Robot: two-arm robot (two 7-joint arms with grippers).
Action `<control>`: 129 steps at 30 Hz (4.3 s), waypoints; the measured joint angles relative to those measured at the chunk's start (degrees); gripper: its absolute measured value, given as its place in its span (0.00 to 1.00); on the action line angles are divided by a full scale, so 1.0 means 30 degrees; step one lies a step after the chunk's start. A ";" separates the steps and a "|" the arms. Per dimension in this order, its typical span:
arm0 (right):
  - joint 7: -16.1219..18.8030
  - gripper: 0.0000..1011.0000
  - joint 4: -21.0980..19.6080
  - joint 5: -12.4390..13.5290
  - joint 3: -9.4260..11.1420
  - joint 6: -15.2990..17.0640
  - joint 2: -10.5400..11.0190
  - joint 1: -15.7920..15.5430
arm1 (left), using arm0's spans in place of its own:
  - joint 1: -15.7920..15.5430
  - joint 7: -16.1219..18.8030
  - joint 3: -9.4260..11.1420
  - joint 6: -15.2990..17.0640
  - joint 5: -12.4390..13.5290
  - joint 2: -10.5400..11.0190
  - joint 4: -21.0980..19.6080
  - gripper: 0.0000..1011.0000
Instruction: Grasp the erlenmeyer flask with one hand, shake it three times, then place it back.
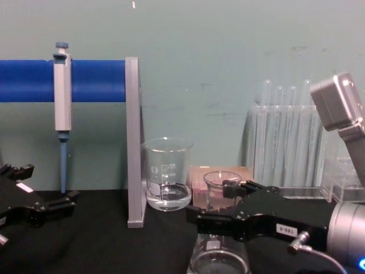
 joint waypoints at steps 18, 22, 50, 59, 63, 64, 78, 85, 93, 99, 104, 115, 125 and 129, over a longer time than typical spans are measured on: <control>-0.0025 0.98 -0.0030 -0.0053 -0.0012 0.0001 0.0002 -0.0024 | 0.0000 0.0000 -0.0001 0.0000 -0.0001 0.0000 0.0000 0.99; -0.0028 0.91 -0.0030 -0.0053 -0.0006 -0.0001 0.0003 -0.0025 | 0.0001 0.0001 -0.0001 0.0000 -0.0001 0.0000 0.0000 0.99; -0.0018 0.45 -0.0092 0.0037 0.0029 -0.0007 0.0020 -0.0059 | 0.0000 0.0000 0.0000 0.0000 -0.0001 0.0000 0.0000 0.99; -0.0153 0.45 -0.1498 0.0323 0.0350 0.0421 0.0372 -0.0269 | 0.0000 0.0000 0.0000 0.0001 -0.0001 0.0000 0.0000 0.99; -0.0477 0.45 -0.2470 0.0377 0.0544 0.0942 0.0614 -0.0363 | -0.0001 0.0000 0.0000 0.0000 -0.0001 0.0000 -0.0001 0.99; -0.0584 0.45 -0.2837 0.0421 0.0633 0.1115 0.0709 -0.0403 | 0.0000 -0.0001 0.0000 0.0000 0.0000 0.0000 0.0000 0.99; -0.1101 0.45 -0.5653 0.1039 0.1422 0.2489 0.1728 -0.0598 | 0.0000 0.0000 0.0000 0.0000 -0.0001 0.0000 0.0000 0.99; -0.1317 0.45 -0.6363 0.1469 0.1718 0.2705 0.1981 -0.0710 | 0.0000 0.0000 -0.0001 0.0000 -0.0001 0.0000 0.0000 0.99; -0.1461 0.45 -0.6661 0.1897 0.1831 0.2861 0.2123 -0.0766 | 0.0000 0.0000 0.0000 0.0000 -0.0001 0.0000 -0.0001 0.99; -0.1519 0.45 -0.6666 0.2076 0.1815 0.2941 0.2155 -0.0768 | 0.0000 -0.0001 0.0000 0.0000 -0.0001 0.0000 0.0000 0.99; -0.1524 0.45 -0.6590 0.2217 0.1734 0.2972 0.2170 -0.0708 | 0.0000 0.0000 0.0001 0.0000 -0.0001 0.0000 0.0001 0.99; -0.1523 0.45 -0.6399 0.2387 0.1559 0.3026 0.2197 -0.0513 | 0.0000 0.0000 0.0000 0.0000 0.0000 0.0000 -0.0001 0.99; -0.1544 0.45 -0.6328 0.2476 0.1449 0.3048 0.2217 -0.0439 | 0.0000 0.0000 0.0000 0.0000 -0.0001 0.0000 -0.0001 0.99; -0.1550 0.45 -0.6283 0.2497 0.1398 0.3046 0.2215 -0.0422 | -0.0001 0.0000 0.0000 0.0000 -0.0001 0.0000 0.0000 0.99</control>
